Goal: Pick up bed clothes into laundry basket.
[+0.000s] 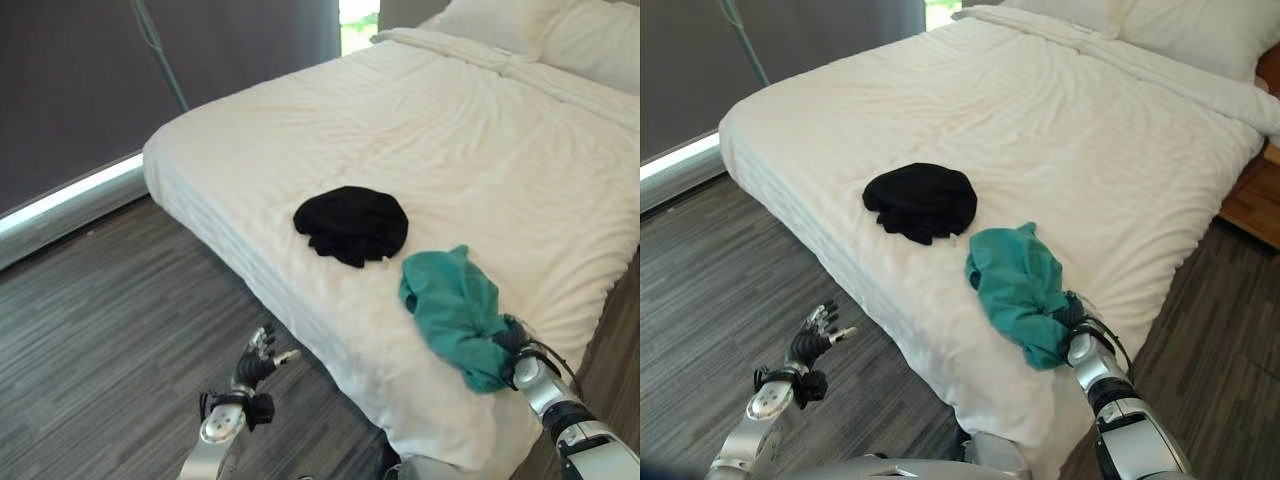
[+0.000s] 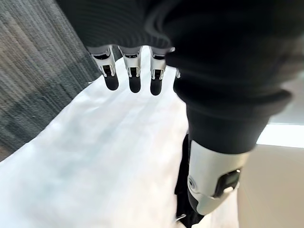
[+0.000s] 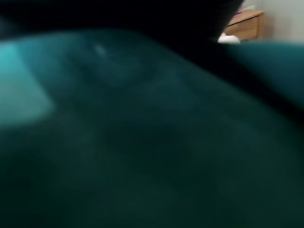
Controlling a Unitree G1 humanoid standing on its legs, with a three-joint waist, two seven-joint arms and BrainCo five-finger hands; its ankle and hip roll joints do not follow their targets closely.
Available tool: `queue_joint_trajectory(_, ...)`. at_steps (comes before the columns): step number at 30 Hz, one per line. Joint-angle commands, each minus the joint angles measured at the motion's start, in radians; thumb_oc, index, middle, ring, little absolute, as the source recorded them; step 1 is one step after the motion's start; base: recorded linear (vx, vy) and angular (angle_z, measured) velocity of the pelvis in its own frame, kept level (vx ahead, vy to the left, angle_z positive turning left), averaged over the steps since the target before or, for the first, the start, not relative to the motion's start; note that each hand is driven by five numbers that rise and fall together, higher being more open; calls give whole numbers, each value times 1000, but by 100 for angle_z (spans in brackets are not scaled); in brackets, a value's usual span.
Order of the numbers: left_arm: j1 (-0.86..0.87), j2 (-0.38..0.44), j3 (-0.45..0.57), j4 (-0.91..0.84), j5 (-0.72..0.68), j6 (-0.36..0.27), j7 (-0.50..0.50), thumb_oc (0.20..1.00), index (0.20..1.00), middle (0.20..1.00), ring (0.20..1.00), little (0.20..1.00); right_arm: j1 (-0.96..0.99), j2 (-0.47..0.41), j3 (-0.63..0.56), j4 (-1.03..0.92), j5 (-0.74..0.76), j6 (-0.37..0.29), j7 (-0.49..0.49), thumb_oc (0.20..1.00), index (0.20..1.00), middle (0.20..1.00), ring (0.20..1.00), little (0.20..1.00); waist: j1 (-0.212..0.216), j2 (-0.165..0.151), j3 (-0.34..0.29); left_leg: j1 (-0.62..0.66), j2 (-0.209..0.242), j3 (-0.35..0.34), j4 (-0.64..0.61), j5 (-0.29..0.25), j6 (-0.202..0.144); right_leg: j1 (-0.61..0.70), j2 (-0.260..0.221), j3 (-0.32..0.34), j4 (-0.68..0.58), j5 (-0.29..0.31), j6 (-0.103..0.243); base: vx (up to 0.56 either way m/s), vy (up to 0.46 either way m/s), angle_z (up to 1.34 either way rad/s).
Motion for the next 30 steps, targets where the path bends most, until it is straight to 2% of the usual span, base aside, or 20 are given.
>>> queue_joint_trajectory(1, -37, 75, 100, -139, 13, -115, 40, 1000, 1000, 1000, 1000, 1000, 157, 62, 67, 37, 60, 19, 105, 200, 200, 200, 200, 200, 9, -7, 19, 55, -8, -45, -20, -130, -34, 111, -157, -98, -244, 134, 93, 67, -55, 10)
queue_joint_trajectory(4, -93, 131, 152, -190, 76, -147, 85, 1000, 1000, 1000, 1000, 1000, 193, 48, 54, 10, 67, 9, 102, 200, 200, 200, 200, 200, 0, -4, 18, 63, -4, -43, -15, -100, -44, 116, -153, -101, -244, 125, 88, 29, -65, 10)
queue_joint_trajectory(6, -188, 215, 205, -230, 190, -168, 160, 1000, 1000, 1000, 1000, 1000, 223, 45, 53, 4, 60, 2, 101, 200, 200, 200, 200, 200, -9, -4, 28, 10, 7, -49, 149, -86, -64, 136, -147, -100, -244, 98, 77, 10, -106, -7)
queue_joint_trajectory(7, -191, 216, 204, -229, 191, -168, 161, 1000, 1000, 1000, 1000, 1000, 221, 46, 52, 4, 60, 2, 101, 200, 200, 200, 200, 200, -9, -7, 27, 2, 6, -50, 153, -83, -63, 131, -149, -101, -244, 102, 75, -18, -81, -16)
queue_joint_trajectory(8, -241, 253, 210, -224, 257, -161, 195, 1000, 1000, 1000, 1000, 1000, 225, 47, 50, 3, 55, -1, 103, 200, 200, 200, 200, 200, -13, -15, 36, -41, 16, -48, 247, -66, -72, 137, -153, -101, -244, 96, 70, 10, -80, -26)
queue_joint_trajectory(9, -310, 291, 202, -204, 351, -137, 245, 1000, 1000, 1000, 1000, 1000, 239, 41, 50, -13, 44, -4, 102, 200, 200, 200, 200, 200, -23, -25, 48, -90, 48, -32, 358, -6, -90, 153, -163, -101, -244, 88, 64, 19, -85, -32)
queue_joint_trajectory(11, -347, 314, 191, -177, 409, -115, 267, 1000, 1000, 1000, 1000, 1000, 248, 34, 47, -28, 41, -4, 103, 200, 200, 200, 200, 200, -25, -31, 57, -114, 64, -23, 384, 3, -91, 159, -167, -100, -244, 86, 62, 76, -14, -19)
queue_joint_trajectory(12, -372, 356, 187, -125, 533, -61, 295, 1000, 1000, 1000, 1000, 1000, 281, 18, 40, -92, 31, -6, 105, 200, 200, 200, 200, 200, -34, -47, 66, -164, 85, -10, 387, -31, -80, 176, -182, -82, -244, 85, 74, 108, 27, -35)
queue_joint_trajectory(13, -374, 356, 186, -124, 535, -61, 296, 1000, 1000, 1000, 1000, 1000, 283, 18, 39, -96, 31, -4, 106, 200, 200, 200, 200, 200, -33, -50, 64, -167, 82, -8, 384, -26, -76, 171, -186, -82, -244, 90, 74, 116, 47, -59)
queue_joint_trajectory(15, -376, 386, 184, -73, 629, -12, 317, 1000, 1000, 1000, 1000, 1000, 313, -5, 26, -179, 23, -9, 113, 200, 200, 200, 200, 200, -46, -58, 59, -178, 86, 2, 302, -49, -64, 167, -194, -59, -244, 89, 97, 109, 136, -85)
queue_joint_trajectory(16, -367, 404, 185, -15, 709, 44, 318, 1000, 1000, 1000, 1000, 1000, 330, -30, 11, -262, 16, -13, 121, 200, 200, 200, 200, 200, -62, -44, 52, -163, 97, -11, 167, -23, -72, 163, -191, -25, -244, 79, 119, 307, 333, -129)
queue_joint_trajectory(17, -327, 400, 193, 65, 790, 108, 314, 1000, 1000, 1000, 1000, 1000, 343, -53, -9, -360, 20, -13, 135, 200, 200, 200, 200, 200, -71, -33, 46, -167, 124, -47, 34, 40, -88, 163, -188, 35, -244, 67, 136, 259, 282, -133)
queue_joint_trajectory(18, -327, 399, 193, 66, 791, 108, 315, 1000, 1000, 1000, 1000, 1000, 345, -54, -10, -364, 20, -11, 137, 200, 200, 200, 200, 200, -69, -32, 45, -166, 124, -44, 28, 48, -88, 159, -187, 38, -244, 71, 134, 247, 222, -120)
queue_joint_trajectory(20, -319, 397, 193, 161, 834, 159, 313, 1000, 1000, 1000, 1000, 1000, 369, -80, -27, -466, 28, -18, 146, 200, 200, 200, 200, 200, -82, -32, 39, -209, 157, -76, -20, 51, -100, 158, -187, 96, -244, 57, 139, 207, 131, -63)
queue_joint_trajectory(21, -302, 395, 194, 268, 870, 193, 322, 1000, 1000, 1000, 1000, 1000, 398, -107, -45, -577, 43, -41, 149, 200, 200, 200, 200, 200, -95, -33, 40, -264, 168, -136, -20, 34, -109, 167, -180, 149, -244, 37, 142, 292, 143, -77)
queue_joint_trajectory(23, -300, 400, 177, 381, 898, 216, 321, 1000, 1000, 1000, 1000, 1000, 434, -134, -64, -680, 63, -68, 158, 200, 200, 200, 200, 200, -106, -23, 39, -288, 161, -205, -20, 24, -121, 176, -165, 202, -244, 14, 142, 242, 133, -110)
queue_joint_trajectory(25, -305, 414, 165, 424, 917, 217, 317, 1000, 1000, 1000, 1000, 1000, 454, -151, -78, -734, 72, -77, 167, 200, 200, 200, 200, 200, -113, -13, 34, -290, 162, -223, -20, 27, -128, 171, -151, 232, -244, 15, 142, 120, 150, -120)
queue_joint_trajectory(26, -306, 428, 146, 483, 956, 222, 304, 1000, 1000, 1000, 1000, 1000, 500, -176, -90, -790, 80, -103, 173, 200, 200, 200, 200, 200, -148, -2, 23, -276, 177, -187, -20, 28, -132, 168, -154, 247, -244, 14, 150, 124, 185, -105)
queue_joint_trajectory(27, -308, 427, 143, 487, 956, 220, 305, 1000, 1000, 1000, 1000, 1000, 506, -178, -93, -795, 80, -102, 175, 200, 200, 200, 200, 200, -144, 0, 21, -275, 179, -183, -20, 27, -133, 167, -154, 250, -244, 15, 150, 113, 207, -96)
queue_joint_trajectory(30, -315, 445, 112, 566, 991, 210, 304, 1000, 1000, 1000, 1000, 1000, 548, -209, -93, -853, 88, -126, 186, 200, 200, 200, 200, 200, -174, 3, 0, -243, 184, -118, -20, 24, -131, 133, -158, 300, -244, 28, 165, 103, 204, -116)
